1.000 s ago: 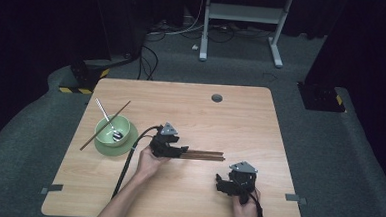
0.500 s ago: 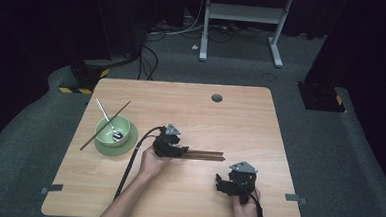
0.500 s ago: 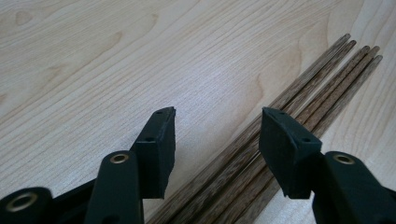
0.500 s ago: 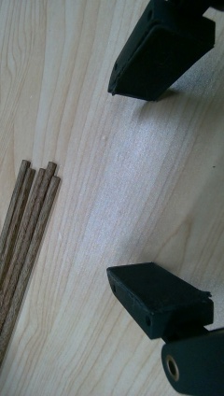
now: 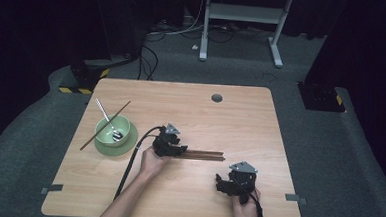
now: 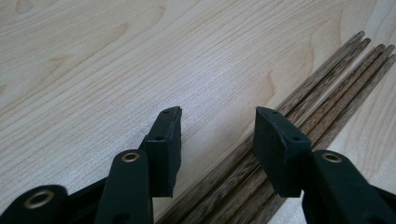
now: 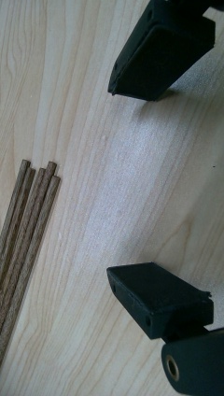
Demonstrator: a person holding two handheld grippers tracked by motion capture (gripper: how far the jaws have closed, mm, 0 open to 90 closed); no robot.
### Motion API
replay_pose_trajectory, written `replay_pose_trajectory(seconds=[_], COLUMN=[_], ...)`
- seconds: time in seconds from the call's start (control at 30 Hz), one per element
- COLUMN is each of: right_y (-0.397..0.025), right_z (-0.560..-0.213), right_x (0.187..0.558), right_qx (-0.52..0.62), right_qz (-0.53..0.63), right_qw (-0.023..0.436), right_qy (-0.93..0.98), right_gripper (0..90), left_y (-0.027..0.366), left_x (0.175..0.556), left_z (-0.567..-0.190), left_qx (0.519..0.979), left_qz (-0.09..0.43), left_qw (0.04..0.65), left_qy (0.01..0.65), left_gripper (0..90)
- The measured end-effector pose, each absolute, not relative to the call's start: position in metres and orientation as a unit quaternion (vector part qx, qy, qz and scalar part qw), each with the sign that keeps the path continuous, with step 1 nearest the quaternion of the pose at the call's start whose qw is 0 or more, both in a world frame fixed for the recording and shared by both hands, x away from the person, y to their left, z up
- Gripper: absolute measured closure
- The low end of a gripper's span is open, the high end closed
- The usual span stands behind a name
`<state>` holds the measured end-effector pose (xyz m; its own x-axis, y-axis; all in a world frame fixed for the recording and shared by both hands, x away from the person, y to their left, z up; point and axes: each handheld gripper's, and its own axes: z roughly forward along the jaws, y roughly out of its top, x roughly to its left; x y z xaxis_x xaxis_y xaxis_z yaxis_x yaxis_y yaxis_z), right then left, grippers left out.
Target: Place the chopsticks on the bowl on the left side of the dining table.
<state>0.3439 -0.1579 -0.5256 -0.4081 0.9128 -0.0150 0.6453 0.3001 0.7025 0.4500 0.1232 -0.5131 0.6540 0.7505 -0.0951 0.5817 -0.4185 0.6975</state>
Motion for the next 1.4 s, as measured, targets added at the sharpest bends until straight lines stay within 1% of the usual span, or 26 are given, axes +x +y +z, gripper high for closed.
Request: replay_pose_trajectory(seconds=[0.8, 0.9, 1.3, 1.4], right_y=[-0.158, -0.158, -0.158, -0.158], right_z=[-0.526, -0.526, -0.526, -0.526], right_x=[0.344, 0.344, 0.344, 0.344], right_qx=[0.501, 0.501, 0.501, 0.500], right_qz=[0.315, 0.315, 0.315, 0.315], right_qw=[0.212, 0.212, 0.212, 0.213], right_qy=[0.778, 0.778, 0.778, 0.778], right_gripper=[10.9, 10.9, 10.9, 10.9], left_y=[0.125, 0.126, 0.133, 0.134], left_x=[0.452, 0.452, 0.455, 0.456], left_z=[-0.514, -0.514, -0.515, -0.515], left_qx=[0.833, 0.833, 0.830, 0.831], left_qz=[0.113, 0.110, 0.121, 0.130], left_qw=[0.364, 0.365, 0.361, 0.355], left_qy=[0.400, 0.400, 0.407, 0.408], left_gripper=[52.9, 54.8, 57.6, 57.9])
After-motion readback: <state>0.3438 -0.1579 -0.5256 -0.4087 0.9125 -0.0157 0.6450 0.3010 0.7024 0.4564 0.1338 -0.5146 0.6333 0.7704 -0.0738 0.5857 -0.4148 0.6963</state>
